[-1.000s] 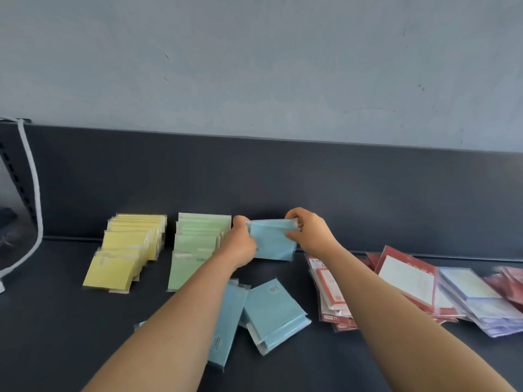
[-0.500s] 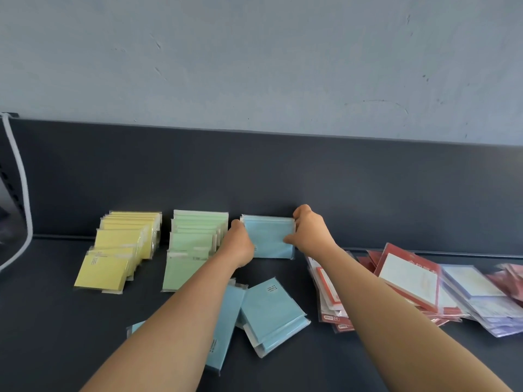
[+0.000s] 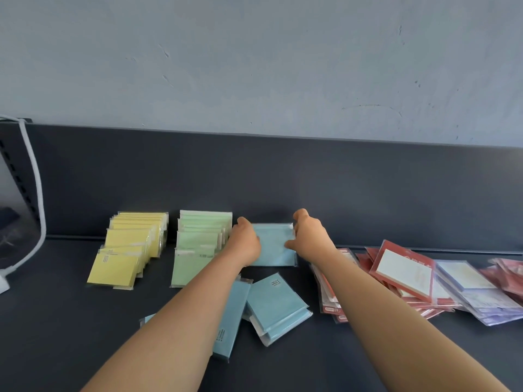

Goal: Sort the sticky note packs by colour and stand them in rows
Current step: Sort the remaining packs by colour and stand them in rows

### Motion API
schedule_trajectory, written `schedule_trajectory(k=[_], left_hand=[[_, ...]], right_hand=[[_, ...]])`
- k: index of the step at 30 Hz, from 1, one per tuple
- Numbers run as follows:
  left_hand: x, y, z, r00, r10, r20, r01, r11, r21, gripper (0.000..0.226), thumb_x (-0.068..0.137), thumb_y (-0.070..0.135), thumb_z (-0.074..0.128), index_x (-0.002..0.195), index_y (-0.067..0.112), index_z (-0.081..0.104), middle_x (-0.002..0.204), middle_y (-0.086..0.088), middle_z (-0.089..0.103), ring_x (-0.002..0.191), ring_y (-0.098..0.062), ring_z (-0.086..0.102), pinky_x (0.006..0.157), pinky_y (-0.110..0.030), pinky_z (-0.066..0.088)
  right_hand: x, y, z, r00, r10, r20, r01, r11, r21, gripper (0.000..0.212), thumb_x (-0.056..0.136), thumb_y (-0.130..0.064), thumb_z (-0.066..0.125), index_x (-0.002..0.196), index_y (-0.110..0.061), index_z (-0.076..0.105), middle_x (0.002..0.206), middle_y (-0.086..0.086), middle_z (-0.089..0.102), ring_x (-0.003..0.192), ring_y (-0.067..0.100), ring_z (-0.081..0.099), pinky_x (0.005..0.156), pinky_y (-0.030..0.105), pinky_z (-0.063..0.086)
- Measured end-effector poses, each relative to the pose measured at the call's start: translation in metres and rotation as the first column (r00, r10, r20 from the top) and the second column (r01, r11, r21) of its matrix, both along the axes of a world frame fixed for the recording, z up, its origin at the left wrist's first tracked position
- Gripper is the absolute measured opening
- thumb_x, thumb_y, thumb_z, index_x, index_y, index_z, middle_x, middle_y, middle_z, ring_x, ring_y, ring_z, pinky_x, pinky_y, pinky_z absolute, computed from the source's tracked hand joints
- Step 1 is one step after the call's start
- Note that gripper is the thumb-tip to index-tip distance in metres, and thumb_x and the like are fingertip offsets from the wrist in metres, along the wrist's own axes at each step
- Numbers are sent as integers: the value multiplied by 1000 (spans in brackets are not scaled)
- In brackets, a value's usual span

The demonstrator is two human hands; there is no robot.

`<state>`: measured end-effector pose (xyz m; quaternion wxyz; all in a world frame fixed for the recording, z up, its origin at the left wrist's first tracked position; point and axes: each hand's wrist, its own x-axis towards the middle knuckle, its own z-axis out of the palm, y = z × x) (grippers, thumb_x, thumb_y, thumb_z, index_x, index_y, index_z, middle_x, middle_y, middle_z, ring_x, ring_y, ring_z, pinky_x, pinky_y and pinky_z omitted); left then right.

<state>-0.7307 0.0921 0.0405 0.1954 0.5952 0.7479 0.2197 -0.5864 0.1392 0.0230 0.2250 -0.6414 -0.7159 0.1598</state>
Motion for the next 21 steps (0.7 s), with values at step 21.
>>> schedule_trajectory(k=[21], left_hand=[[-7,10,-8,984,34,176,-12,993,-120,59,79,9,78,128,5,45,112,-6,50,95,-20,45,80,-27,39]], right_hand=[[11,6,-1,996,39,-83,-56,975,-213,63,75,-5,75,131,4,46,127,17,57,114,32,58,95,41,51]])
